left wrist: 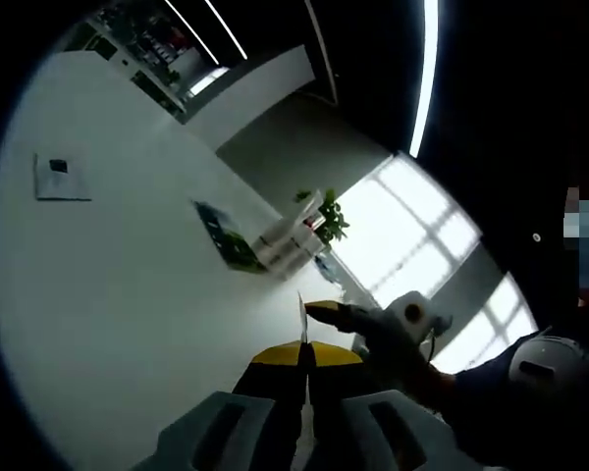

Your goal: Arrange the skincare products in the storage area until every visible bottle or jar stands upright without overlapping.

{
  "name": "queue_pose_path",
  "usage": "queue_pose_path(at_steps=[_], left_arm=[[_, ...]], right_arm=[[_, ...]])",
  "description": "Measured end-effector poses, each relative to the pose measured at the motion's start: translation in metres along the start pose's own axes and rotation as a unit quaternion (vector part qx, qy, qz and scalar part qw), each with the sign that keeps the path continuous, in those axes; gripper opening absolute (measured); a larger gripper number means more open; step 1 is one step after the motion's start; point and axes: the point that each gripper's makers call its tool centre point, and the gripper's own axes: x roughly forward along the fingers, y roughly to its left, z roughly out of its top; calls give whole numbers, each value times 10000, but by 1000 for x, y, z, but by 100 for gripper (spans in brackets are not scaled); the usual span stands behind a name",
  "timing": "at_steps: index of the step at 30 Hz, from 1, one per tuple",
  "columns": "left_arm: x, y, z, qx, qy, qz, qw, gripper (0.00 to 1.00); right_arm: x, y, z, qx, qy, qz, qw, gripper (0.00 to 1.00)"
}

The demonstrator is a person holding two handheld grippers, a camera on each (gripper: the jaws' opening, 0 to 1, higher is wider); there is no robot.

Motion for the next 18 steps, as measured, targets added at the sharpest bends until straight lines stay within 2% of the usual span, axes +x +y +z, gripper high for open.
queue_pose_path(at_steps=[6, 8, 9, 11, 18], left_arm=[[0, 5, 6, -64, 22, 63, 10000, 0], [1, 6, 8, -37, 56, 87, 9999, 0], [2, 6, 9, -18, 63, 94, 9999, 0], [2, 7, 10, -15, 61, 103, 9999, 0], [7, 10, 14, -61, 130, 120, 9998, 0]], right_arm=[[7, 7, 0, 475, -91, -123, 9988, 84], [8, 10, 3, 692, -161, -180, 9973, 93], [8, 9, 9, 813, -328, -255, 9958, 98], [5, 6, 17, 913, -506, -382, 9938, 100], [-1, 1, 16, 1149, -559, -458, 9907, 100]])
